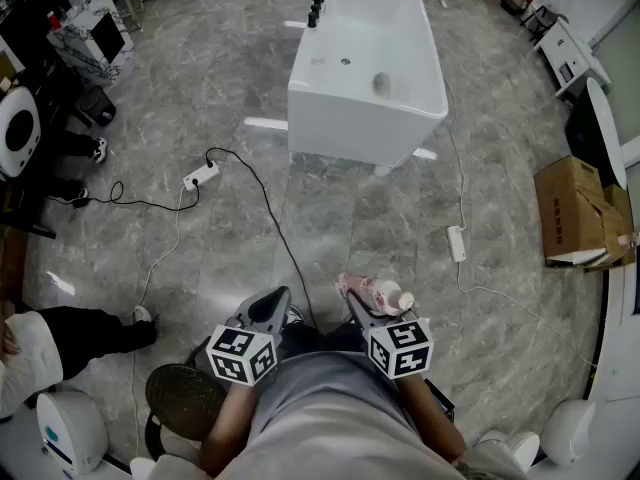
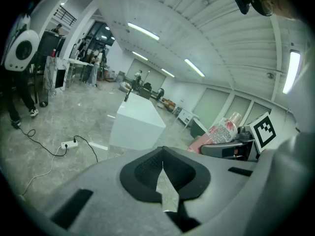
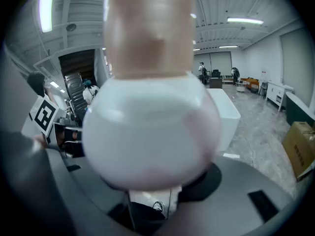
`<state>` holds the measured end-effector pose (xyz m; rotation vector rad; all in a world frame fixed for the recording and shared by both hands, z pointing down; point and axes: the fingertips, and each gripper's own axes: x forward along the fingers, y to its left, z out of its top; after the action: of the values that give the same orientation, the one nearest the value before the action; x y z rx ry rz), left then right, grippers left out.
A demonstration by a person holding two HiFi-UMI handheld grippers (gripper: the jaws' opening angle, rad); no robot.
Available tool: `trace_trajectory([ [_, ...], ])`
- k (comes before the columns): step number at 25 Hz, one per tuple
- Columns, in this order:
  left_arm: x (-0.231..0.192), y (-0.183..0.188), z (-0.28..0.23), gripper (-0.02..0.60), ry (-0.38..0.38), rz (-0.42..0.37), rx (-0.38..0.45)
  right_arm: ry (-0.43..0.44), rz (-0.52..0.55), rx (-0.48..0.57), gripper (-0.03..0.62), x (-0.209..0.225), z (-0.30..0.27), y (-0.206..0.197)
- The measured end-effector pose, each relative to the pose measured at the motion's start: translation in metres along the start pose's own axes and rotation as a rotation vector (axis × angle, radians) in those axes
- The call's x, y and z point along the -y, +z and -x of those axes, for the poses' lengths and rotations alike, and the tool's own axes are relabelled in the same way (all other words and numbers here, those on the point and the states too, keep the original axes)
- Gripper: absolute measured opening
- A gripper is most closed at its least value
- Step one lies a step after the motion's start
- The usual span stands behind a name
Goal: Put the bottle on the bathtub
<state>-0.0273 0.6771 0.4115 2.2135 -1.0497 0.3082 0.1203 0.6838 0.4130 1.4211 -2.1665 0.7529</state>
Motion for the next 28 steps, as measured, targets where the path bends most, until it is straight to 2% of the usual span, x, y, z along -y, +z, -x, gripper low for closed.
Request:
trace_trajectory([
  [7, -0.006, 0.005, 0.003, 0.006, -0.043, -0.057, -0.008, 0.013, 0.006, 0.003, 0.225, -0.016, -0.012, 0.003],
  [14, -0.012, 0.012, 0.007, 0.006, -0.078, -0.063, -0.020, 0.025, -0.025, 0.005, 0.225, -0.026, -0.016, 0.008],
  [19, -0.020, 0.018, -0.002, 0.006, -0.075, -0.045, -0.027, 0.021, -0.048, -0.005, 0.225, -0.015, -0.028, 0.014],
  [24, -0.032, 0.032, -0.014, 0.006, -0.067, -0.113, -0.057, 0.026, -0.086, -0.021, 0.225, 0.001, -0.059, 0.025],
  [28, -0.053, 0.046, -0.027, 0.006, -0.037, -0.080, -0.063, 0.050, -0.097, -0.027, 0.225, 0.012, -0.088, 0.042],
])
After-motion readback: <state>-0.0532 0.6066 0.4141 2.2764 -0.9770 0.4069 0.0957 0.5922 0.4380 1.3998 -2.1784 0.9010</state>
